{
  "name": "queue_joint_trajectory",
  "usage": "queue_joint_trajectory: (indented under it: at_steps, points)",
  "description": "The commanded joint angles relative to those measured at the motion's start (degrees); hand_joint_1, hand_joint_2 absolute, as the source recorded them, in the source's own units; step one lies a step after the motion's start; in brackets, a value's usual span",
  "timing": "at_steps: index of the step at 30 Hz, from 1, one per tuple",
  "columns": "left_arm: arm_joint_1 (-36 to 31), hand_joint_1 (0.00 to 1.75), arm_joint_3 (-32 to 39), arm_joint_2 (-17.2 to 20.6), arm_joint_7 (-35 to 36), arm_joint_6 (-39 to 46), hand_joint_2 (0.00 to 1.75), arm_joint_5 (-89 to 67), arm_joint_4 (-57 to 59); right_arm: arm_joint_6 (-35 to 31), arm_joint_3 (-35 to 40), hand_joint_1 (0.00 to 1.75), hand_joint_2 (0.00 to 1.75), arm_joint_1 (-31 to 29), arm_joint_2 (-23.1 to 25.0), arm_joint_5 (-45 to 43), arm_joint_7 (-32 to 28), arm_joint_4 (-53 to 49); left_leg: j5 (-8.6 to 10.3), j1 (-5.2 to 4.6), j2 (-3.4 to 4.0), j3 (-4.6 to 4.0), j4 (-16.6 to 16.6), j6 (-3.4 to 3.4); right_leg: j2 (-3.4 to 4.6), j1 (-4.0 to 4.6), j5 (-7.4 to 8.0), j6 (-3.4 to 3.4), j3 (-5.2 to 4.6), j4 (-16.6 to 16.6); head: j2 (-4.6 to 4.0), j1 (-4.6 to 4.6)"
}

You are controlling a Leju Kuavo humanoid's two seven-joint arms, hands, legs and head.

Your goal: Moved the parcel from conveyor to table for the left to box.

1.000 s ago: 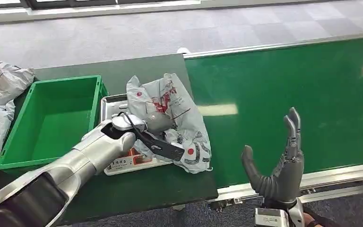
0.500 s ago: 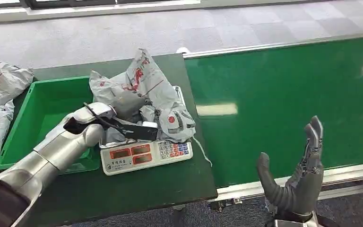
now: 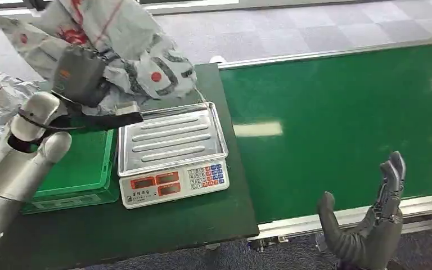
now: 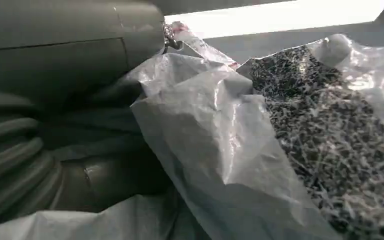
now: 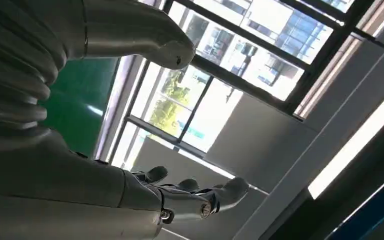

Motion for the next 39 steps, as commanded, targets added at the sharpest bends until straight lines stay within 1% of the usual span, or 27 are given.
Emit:
queue_joint_trajectory:
  at_steps: [1, 2, 3, 4, 5, 7, 8, 9, 10, 11, 16, 17, 19, 20, 22, 23, 24, 25, 27, 28, 29, 30, 32, 33, 35, 36, 39]
  points:
    - [10.69, 1.75, 29.89, 0.29, 5.11, 7.61, 1.75, -11.07, 1.90, -3.51, 0.86, 0.00, 1.75, 5.24, 0.91, 2.28, 1.61, -2.76, -0.02, -0.01, 0.16, 0.18, -0.17, 0.00, 0.29, -0.01, 0.02, -0.12, 0.06, -0.09, 0.00, 0.00]
    - [12.06, 1.75, 31.81, 1.10, 5.99, 8.97, 1.75, -13.81, 4.44, -3.45, 1.01, 0.00, 1.75, 5.29, 0.91, 2.39, 1.86, -2.84, -0.01, -0.02, 0.29, 0.40, -0.35, -0.02, 0.47, -0.02, 0.05, -0.18, 0.18, -0.21, 0.00, -0.02]
    - [13.82, 1.75, 34.65, 1.78, 7.33, 10.33, 1.75, -14.92, 7.57, -3.25, 1.10, 0.00, 1.75, 5.11, 1.07, 2.46, 2.12, -2.81, 0.03, 0.03, 0.28, 0.43, -0.42, -0.01, 0.48, 0.03, 0.09, -0.21, 0.23, -0.30, 0.00, 0.02]
    - [15.80, 1.75, 38.43, 2.66, 7.14, 11.02, 1.75, -13.43, 12.28, -2.81, 1.10, 0.00, 1.75, 4.79, 1.21, 2.81, 2.40, -2.85, 0.00, -0.05, 0.34, 0.38, -0.33, -0.02, 0.47, -0.05, 0.02, -0.19, 0.14, -0.14, 0.00, -0.02]
    - [17.41, 1.75, 42.19, 2.56, 6.54, 11.77, 1.75, -13.22, 15.09, -2.30, 1.09, 0.00, 1.75, 4.52, 1.12, 3.10, 2.68, -2.93, 0.01, -0.03, 0.49, 0.51, -0.47, -0.04, 0.65, -0.03, 0.07, -0.26, 0.21, -0.24, 0.00, 0.02]
    - [18.82, 1.75, 45.25, 2.78, 2.83, 14.78, 1.75, -12.44, 18.87, -1.92, 0.84, 0.00, 1.75, 4.18, 1.20, 3.21, 2.95, -2.88, -0.07, -0.07, 0.57, 0.45, -0.39, -0.07, 0.62, -0.09, -0.03, -0.19, 0.19, -0.09, 0.00, 0.00]
    - [18.82, 1.75, 45.25, 2.78, 2.83, 14.78, 1.75, -12.44, 18.87, -1.92, 0.84, 0.00, 1.75, 4.18, 1.20, 3.21, 2.95, -2.88, -0.02, -0.06, 0.65, 0.47, -0.48, -0.07, 0.75, -0.07, 0.02, -0.26, 0.18, -0.17, 0.00, 0.00]
    - [18.88, 1.75, 45.71, 2.19, 2.65, 14.45, 1.75, -12.79, 18.06, -1.83, 0.73, 0.00, 1.75, 4.14, 1.23, 3.17, 2.90, -2.84, -0.02, 0.01, 0.68, 0.57, -0.54, -0.08, 0.82, 0.00, 0.04, -0.29, 0.25, -0.26, 0.00, -0.02]
    - [19.97, 1.75, 46.73, 1.78, 5.04, 12.72, 1.75, -15.13, 17.16, -1.58, 0.72, 0.00, 1.75, 4.14, 1.04, 3.11, 2.81, -2.80, 0.03, 0.09, 0.63, 0.55, -0.58, -0.08, 0.80, 0.08, 0.08, -0.33, 0.26, -0.36, 0.00, -0.02]
    - [21.35, 1.75, 48.09, 1.30, 5.63, 12.45, 1.75, -15.69, 16.70, -1.42, 0.68, 0.00, 1.75, 4.09, 0.94, 2.95, 2.70, -2.76, 0.03, 0.10, 0.44, 0.54, -0.50, -0.06, 0.62, 0.11, 0.02, -0.31, 0.25, -0.33, 0.00, -0.02]
    - [26.43, 1.75, 51.52, -0.01, 5.78, 12.73, 1.75, -14.92, 17.03, -0.64, 0.85, 0.00, 1.75, 3.68, 0.58, 2.28, 2.46, -2.22, 0.00, 0.13, 0.33, 0.53, -0.47, -0.03, 0.47, 0.13, -0.03, -0.27, 0.37, -0.33, 0.00, 0.00]
    - [29.21, 1.75, 52.82, -1.04, 5.82, 11.06, 1.75, -14.79, 15.98, 0.06, 1.01, 0.00, 1.75, 3.06, 0.32, 1.83, 2.50, -1.48, -0.07, 0.07, 0.39, 0.42, -0.31, -0.09, 0.46, 0.07, -0.09, -0.22, 0.20, -0.14, 0.00, 0.00]
    - [33.75, 1.75, 54.34, -4.63, 3.83, 10.83, 1.75, -14.51, 13.87, 0.81, 0.87, 0.00, 1.75, 1.55, 0.34, 1.19, 2.08, -0.37, -0.03, 0.06, 0.47, 0.64, -0.57, -0.08, 0.62, 0.06, -0.01, -0.25, 0.38, -0.38, 0.00, 0.00]
    - [34.11, 1.75, 54.16, -5.75, 3.52, 10.92, 1.75, -14.66, 13.70, 0.99, 0.73, 0.00, 1.75, 1.22, 0.46, 1.21, 2.12, -0.26, -0.01, 0.06, 0.45, 0.73, -0.69, -0.07, 0.65, 0.06, 0.02, -0.27, 0.47, -0.49, 0.00, 0.00]
    - [33.16, 1.75, 52.53, -7.89, 1.69, 9.33, 1.75, -14.74, 13.86, 1.31, 0.28, 0.00, 1.75, 1.22, 0.70, 1.63, 2.68, -0.52, -0.07, 0.04, 0.32, 0.59, -0.52, -0.12, 0.47, 0.03, -0.05, -0.24, 0.38, -0.36, 0.00, -0.02]
    - [32.58, 1.75, 51.86, -8.69, 2.00, 9.06, 1.75, -15.03, 13.95, 1.39, 0.18, 0.00, 1.75, 1.38, 0.69, 1.64, 2.70, -0.67, -0.06, 0.07, 0.24, 0.59, -0.53, -0.10, 0.41, 0.08, -0.06, -0.25, 0.41, -0.42, 0.00, -0.02]
    - [31.88, 1.75, 50.59, -9.60, 0.85, 8.46, 1.75, -14.22, 13.75, 1.33, -0.11, 0.00, 1.75, 1.68, 0.84, 1.82, 2.74, -1.00, -0.08, 0.05, 0.06, 0.40, -0.32, -0.11, 0.16, 0.07, -0.15, -0.22, 0.28, -0.24, 0.00, -0.02]
    - [31.48, 1.75, 49.93, -9.99, 0.95, 8.23, 1.75, -14.42, 13.64, 1.30, -0.22, 0.00, 1.75, 1.90, 0.80, 1.82, 2.71, -1.22, -0.08, 0.08, -0.01, 0.35, -0.27, -0.12, 0.09, 0.10, -0.16, -0.21, 0.26, -0.24, 0.00, 0.00]
    - [31.17, 1.75, 48.35, -10.51, -0.12, 7.27, 1.75, -13.12, 12.47, 1.26, -0.50, 0.00, 1.75, 2.33, 0.77, 1.68, 2.54, -1.54, -0.06, 0.08, -0.22, 0.24, -0.24, -0.10, -0.13, 0.10, -0.17, -0.21, 0.25, -0.22, 0.00, 0.00]
    - [31.15, 1.75, 47.79, -10.63, -0.25, 6.86, 1.75, -12.65, 11.84, 1.20, -0.57, 0.00, 1.75, 2.48, 0.73, 1.63, 2.41, -1.58, -0.05, 0.12, -0.22, 0.28, -0.28, -0.08, -0.10, 0.14, -0.14, -0.22, 0.30, -0.30, 0.00, 0.00]
    - [31.37, 1.75, 46.92, -10.96, -2.12, 6.64, 1.75, -10.48, 10.31, 1.18, -0.65, 0.00, 1.75, 2.61, 0.71, 1.47, 2.30, -1.51, -0.11, 0.08, -0.09, 0.25, -0.21, -0.12, -0.02, 0.09, -0.18, -0.20, 0.23, -0.18, 0.00, 0.00]
    - [31.50, 1.75, 46.38, -11.32, -2.59, 6.18, 1.75, -9.47, 9.06, 1.18, -0.70, 0.00, 1.75, 2.63, 0.72, 1.40, 2.20, -1.44, -0.07, 0.11, -0.22, 0.27, -0.26, -0.09, -0.06, 0.13, -0.14, -0.22, 0.31, -0.27, 0.00, -0.02]
    - [32.51, 1.75, 45.16, -12.04, -4.74, 4.81, 1.75, -4.84, 4.92, 1.33, -0.83, 0.00, 1.75, 2.64, 0.80, 0.96, 1.87, -1.14, -0.11, 0.10, -0.11, 0.26, -0.23, -0.11, 0.02, 0.12, -0.16, -0.22, 0.24, -0.21, 0.00, 0.00]
    - [33.00, 1.75, 44.58, -12.32, -5.37, 4.09, 1.75, -3.06, 2.96, 1.36, -0.81, 0.00, 1.75, 2.64, 0.78, 0.85, 1.74, -0.97, -0.09, 0.12, -0.16, 0.32, -0.28, -0.10, 0.00, 0.14, -0.15, -0.24, 0.31, -0.28, 0.00, 0.00]
    - [34.79, 1.75, 43.71, -12.49, -7.02, 2.29, 1.75, 2.45, -1.65, 1.20, -0.67, 0.00, 1.75, 2.67, 0.52, 0.44, 1.33, -0.47, -0.12, 0.14, -0.14, 0.27, -0.22, -0.10, 0.02, 0.15, -0.17, -0.22, 0.26, -0.24, 0.00, 0.00]
    - [35.17, 1.75, 43.53, -12.45, -7.23, 2.04, 1.75, 3.13, -2.40, 1.11, -0.67, 0.00, 1.75, 2.69, 0.48, 0.35, 1.25, -0.35, -0.15, 0.12, -0.02, 0.27, -0.18, -0.14, 0.09, 0.13, -0.18, -0.20, 0.20, -0.17, 0.00, 0.00]
    - [36.80, 1.75, 42.91, -12.10, -8.43, 0.84, 1.75, 6.06, -4.84, 1.00, -0.59, 0.00, 1.75, 2.40, 0.27, -0.21, 0.95, 0.20, -0.15, 0.14, 0.00, 0.33, -0.24, -0.11, 0.15, 0.15, -0.16, -0.22, 0.27, -0.24, 0.00, 0.00]
